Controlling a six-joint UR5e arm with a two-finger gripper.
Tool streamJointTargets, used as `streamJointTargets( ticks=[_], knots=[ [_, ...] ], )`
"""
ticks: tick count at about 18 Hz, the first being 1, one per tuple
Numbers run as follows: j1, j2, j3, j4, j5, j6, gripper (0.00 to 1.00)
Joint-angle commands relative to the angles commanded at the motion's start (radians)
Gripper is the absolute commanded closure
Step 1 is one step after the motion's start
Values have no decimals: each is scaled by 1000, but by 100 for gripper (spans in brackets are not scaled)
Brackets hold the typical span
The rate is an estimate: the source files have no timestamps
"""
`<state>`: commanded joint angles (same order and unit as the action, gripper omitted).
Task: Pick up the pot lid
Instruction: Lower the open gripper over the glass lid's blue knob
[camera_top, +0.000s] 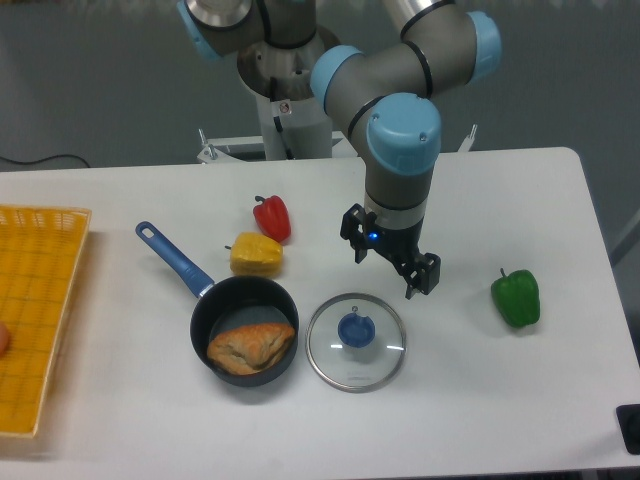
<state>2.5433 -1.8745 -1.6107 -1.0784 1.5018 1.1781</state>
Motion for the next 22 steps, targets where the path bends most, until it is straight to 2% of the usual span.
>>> streamJointTargets(
  ticks=[4,9,15,22],
  knots=[
    [8,-5,0,8,12,47,0],
    [0,-66,15,15,73,124,0],
    [-3,-120,28,38,97,118,0],
    [-2,-141,21,40,75,-126,0]
  ],
)
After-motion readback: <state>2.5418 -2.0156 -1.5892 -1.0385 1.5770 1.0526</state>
